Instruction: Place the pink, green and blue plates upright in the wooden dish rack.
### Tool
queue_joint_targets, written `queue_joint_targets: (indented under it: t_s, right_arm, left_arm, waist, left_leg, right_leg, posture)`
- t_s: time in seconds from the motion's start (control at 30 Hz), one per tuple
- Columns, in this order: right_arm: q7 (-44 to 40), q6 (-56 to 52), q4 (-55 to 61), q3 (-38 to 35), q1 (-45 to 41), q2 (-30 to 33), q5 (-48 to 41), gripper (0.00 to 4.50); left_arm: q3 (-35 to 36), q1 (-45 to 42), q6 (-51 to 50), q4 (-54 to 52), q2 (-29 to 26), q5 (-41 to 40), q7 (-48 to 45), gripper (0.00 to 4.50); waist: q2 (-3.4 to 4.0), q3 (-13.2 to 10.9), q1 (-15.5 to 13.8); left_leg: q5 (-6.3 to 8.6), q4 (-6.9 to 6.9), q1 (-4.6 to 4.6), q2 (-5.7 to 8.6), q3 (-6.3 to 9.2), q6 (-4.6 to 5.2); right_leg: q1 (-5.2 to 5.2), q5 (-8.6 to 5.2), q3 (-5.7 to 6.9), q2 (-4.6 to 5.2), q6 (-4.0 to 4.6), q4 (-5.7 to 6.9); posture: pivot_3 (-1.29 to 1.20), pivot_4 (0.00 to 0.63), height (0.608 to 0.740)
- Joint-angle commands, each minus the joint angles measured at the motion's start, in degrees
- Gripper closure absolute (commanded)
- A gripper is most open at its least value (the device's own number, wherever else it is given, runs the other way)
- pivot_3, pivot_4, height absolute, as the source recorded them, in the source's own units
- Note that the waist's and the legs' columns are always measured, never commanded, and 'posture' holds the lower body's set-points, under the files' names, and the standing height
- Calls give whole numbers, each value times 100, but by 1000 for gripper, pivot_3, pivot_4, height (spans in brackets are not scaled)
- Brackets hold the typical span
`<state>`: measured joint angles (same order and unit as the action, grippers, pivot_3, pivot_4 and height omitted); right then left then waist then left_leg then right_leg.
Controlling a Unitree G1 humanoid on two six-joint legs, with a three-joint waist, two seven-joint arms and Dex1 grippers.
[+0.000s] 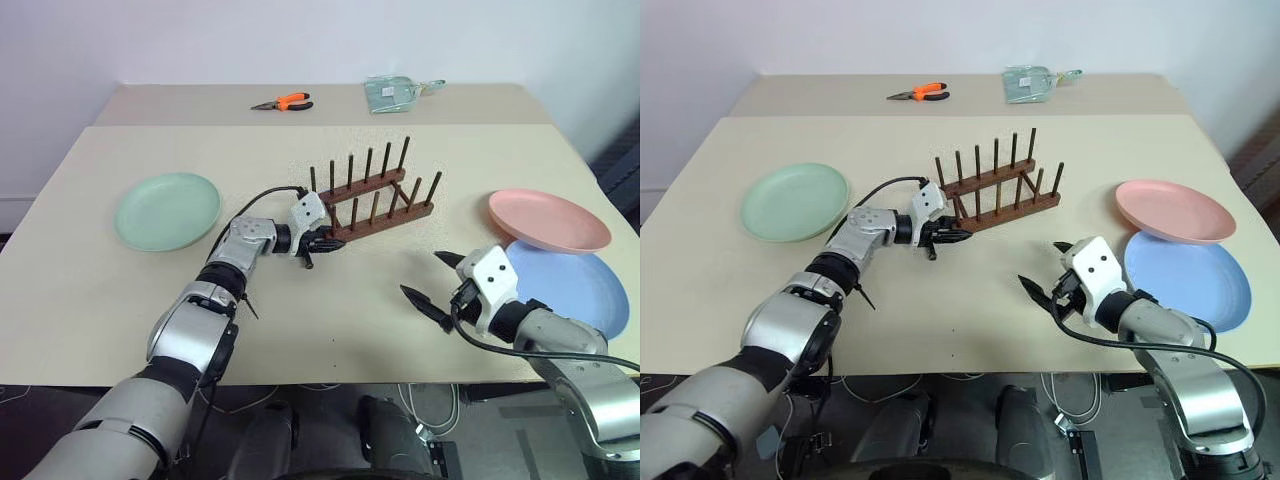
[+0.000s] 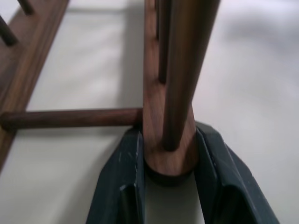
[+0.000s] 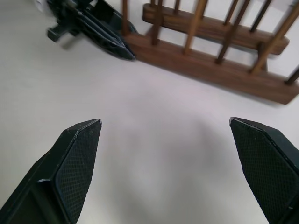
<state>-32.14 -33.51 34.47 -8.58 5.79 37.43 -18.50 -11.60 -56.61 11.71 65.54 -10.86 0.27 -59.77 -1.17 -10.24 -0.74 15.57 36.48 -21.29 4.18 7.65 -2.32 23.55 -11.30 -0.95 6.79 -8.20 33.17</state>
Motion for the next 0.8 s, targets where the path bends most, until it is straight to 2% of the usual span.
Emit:
queue_joint_targets:
  t_s: [0.03, 0.17, 0.3, 0.37, 0.4, 0.47, 0.53, 0.57, 0.63, 0.67, 0.73, 0.8]
  right_arm:
    - [-202, -72, 244, -469, 139, 260, -155, 0]
    - [-838, -274, 224, -1067, 630, 752, -513, 0]
    - [-1169, -255, 97, -1293, 997, 982, -602, 0]
    - [-1218, -194, 26, -1289, 1101, 1012, -503, 0]
    - [-1228, -167, -3, -1281, 1136, 1020, -451, 0]
    - [-1218, -76, -63, -1265, 1159, 1014, -343, 0]
    - [-1201, -60, -38, -1246, 1182, 989, -308, 541]
    - [-1234, -84, 40, -1179, 1271, 1001, -293, 864]
    - [-1257, -117, 139, -1033, 1387, 996, -251, 1867]
    - [-1256, -134, 186, -958, 1430, 980, -243, 2315]
    - [-1226, -136, 246, -793, 1459, 938, -222, 3290]
    - [-1125, -73, 213, -470, 1388, 885, -80, 4321]
  left_arm:
    - [-51, 371, 85, -490, -79, -11, -591, 3709]
    - [-335, 1325, -308, -2342, -448, -175, -1426, 3709]
    - [-529, 2006, -931, -3823, -742, -282, -1607, 3709]
    - [-540, 2114, -1239, -4090, -795, -246, -1456, 2644]
    - [-541, 2141, -1366, -4154, -818, -203, -1348, 2311]
    - [-566, 2195, -1464, -4286, -887, -89, -1163, 1371]
    - [-496, 2350, -1864, -4674, -1026, -175, -1060, 350]
    - [-396, 2565, -2242, -5096, -1233, -295, -1060, 0]
    - [-237, 2976, -2918, -5858, -1599, -583, -1133, 106]
    - [-186, 3197, -3222, -6262, -1781, -743, -1188, 354]
    - [-186, 3548, -3638, -6903, -2022, -964, -1202, 1155]
    - [-287, 3869, -3908, -7474, -2087, -1071, -1025, 2180]
  waist:
    - [0, 0, 0]
    - [3, 2, 3]
    - [3, 2, -1]
    - [4, 2, -7]
    - [4, 2, -12]
    - [3, 2, -9]
    - [4, 2, 0]
    - [5, 2, 7]
    - [10, 5, 44]
    - [13, 7, 57]
    - [19, 8, 66]
    - [27, 12, 41]
  left_leg:
    - [0, 0, -1, 0, 0, 0]
    - [1, -1, 1, -2, 0, 2]
    - [3, 1, 2, -5, 0, 6]
    - [4, 10, 4, -5, 0, 6]
    - [3, 14, 2, -5, 0, 6]
    - [6, 29, -3, -5, 3, 8]
    - [9, 39, -5, -5, 2, 14]
    - [10, 39, -5, -5, 2, 15]
    - [14, 37, -4, -10, 1, 19]
    - [17, 36, -2, -12, 1, 22]
    - [19, 34, 0, -16, 1, 26]
    - [19, 37, -1, -15, 0, 25]
  right_leg:
    - [0, 0, 0, 0, 1, -1]
    - [-2, 12, -1, 0, 21, -1]
    - [-4, 12, -4, 0, 23, -1]
    - [-9, 6, -3, -1, 15, 3]
    - [-10, 0, -2, -1, 8, 3]
    - [-13, -2, 0, -1, 8, 3]
    - [-14, -2, 0, -1, 8, 3]
    - [-13, -2, -1, 0, 8, 3]
    - [-10, -1, -2, -3, 7, 7]
    - [-9, -1, -1, -5, 7, 10]
    - [-6, -3, -2, -7, 9, 14]
    - [-9, -13, -3, -3, 24, 13]
  posture:
    - [0, 150, 740]
    - [0, 150, 740]
    - [0, 150, 740]
    - [0, 150, 740]
    - [0, 150, 740]
    - [0, 150, 740]
    - [0, 150, 740]
    - [0, 150, 740]
    - [0, 150, 740]
    - [0, 150, 740]
    - [0, 150, 740]
    - [0, 150, 740]
